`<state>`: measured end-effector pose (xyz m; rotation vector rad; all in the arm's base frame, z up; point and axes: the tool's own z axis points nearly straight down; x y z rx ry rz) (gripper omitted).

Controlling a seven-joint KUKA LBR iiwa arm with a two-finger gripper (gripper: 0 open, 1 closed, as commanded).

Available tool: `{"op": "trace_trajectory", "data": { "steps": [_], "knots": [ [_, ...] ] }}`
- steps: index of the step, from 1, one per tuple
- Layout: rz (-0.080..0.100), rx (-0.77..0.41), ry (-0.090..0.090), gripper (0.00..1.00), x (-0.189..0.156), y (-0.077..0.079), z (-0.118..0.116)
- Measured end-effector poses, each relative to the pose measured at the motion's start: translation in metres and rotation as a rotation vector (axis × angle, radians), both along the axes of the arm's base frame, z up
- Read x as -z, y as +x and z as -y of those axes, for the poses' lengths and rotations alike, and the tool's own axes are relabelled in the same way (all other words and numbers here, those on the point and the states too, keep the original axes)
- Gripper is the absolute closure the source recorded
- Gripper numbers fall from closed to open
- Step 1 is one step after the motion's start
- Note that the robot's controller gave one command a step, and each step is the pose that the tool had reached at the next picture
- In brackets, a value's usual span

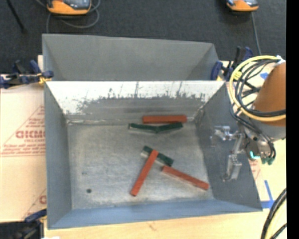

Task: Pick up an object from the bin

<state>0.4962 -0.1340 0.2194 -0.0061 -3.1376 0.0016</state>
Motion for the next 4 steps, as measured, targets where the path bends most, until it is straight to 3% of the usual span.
{"op": "trace_trajectory", "data": {
  "steps": [1,2,3,4],
  "knots": [
    [0.006,0.286,0.002,0.0,0.151,-0.017,-0.027],
    [0.01,0.263,0.0,0.0,0.118,-0.023,-0.036],
    [0.009,0.556,0.001,0.0,0.119,-0.012,-0.036],
    [0.004,0.751,0.0,0.0,0.15,-0.009,-0.029]
  ]
}}
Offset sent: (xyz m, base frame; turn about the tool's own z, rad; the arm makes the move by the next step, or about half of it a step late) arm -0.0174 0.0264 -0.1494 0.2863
